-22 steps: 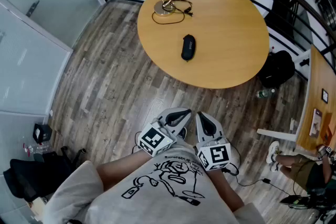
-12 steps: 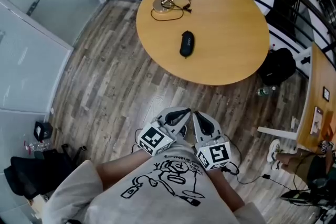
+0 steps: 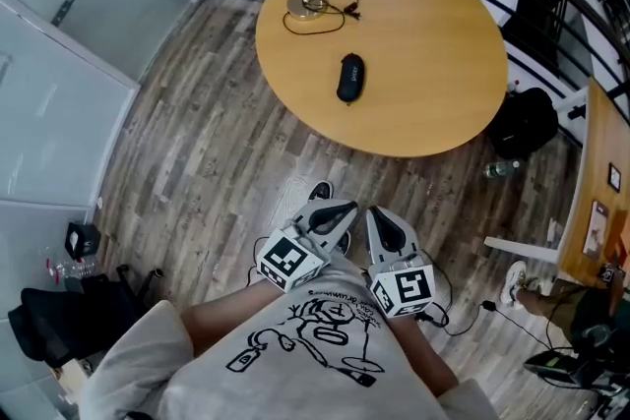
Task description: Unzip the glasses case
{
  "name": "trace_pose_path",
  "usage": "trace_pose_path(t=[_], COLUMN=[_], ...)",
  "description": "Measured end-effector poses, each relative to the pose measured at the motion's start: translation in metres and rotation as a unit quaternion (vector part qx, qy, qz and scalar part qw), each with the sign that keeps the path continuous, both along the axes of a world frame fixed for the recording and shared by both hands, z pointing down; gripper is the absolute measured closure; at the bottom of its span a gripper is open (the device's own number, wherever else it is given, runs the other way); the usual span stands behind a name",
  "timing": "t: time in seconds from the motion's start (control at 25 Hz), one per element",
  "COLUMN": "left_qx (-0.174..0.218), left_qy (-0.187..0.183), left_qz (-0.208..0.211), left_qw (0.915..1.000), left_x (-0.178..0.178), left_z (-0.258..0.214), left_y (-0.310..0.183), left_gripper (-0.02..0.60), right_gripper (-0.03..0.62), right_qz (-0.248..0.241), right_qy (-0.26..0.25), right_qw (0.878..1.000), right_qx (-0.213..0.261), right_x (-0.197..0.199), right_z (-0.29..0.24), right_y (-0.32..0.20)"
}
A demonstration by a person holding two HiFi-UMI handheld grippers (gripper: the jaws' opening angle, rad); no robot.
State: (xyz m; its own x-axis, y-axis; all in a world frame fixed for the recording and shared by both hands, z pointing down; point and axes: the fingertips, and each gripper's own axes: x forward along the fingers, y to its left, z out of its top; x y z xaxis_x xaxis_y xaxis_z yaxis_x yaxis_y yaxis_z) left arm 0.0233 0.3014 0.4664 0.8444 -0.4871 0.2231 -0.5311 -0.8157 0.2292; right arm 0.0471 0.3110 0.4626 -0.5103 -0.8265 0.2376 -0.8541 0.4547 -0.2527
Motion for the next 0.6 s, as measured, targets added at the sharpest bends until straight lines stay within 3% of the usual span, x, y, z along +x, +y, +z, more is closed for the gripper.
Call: trace_pose_path(t=[0.28, 0.6], left_qx=[-0.004, -0.002], left_qy=[0.002, 0.005], left_qz=[-0.011, -0.012], left_qw=[0.9999, 0.9999], left_x=[-0.003, -0.005], left_z=[0.004, 0.004], left_y=[-0.029, -0.095], left_gripper=[0.575, 0.575], right_gripper=[0.569, 0.569], right_qz=[0.001, 0.001], right_qy=[-0.002, 0.002], right_qw=[1.000, 1.000], right_qx=[-0.003, -0.009], right_x=[0.002, 0.001], right_z=[0.003, 0.008], right_y=[-0.029, -0.096])
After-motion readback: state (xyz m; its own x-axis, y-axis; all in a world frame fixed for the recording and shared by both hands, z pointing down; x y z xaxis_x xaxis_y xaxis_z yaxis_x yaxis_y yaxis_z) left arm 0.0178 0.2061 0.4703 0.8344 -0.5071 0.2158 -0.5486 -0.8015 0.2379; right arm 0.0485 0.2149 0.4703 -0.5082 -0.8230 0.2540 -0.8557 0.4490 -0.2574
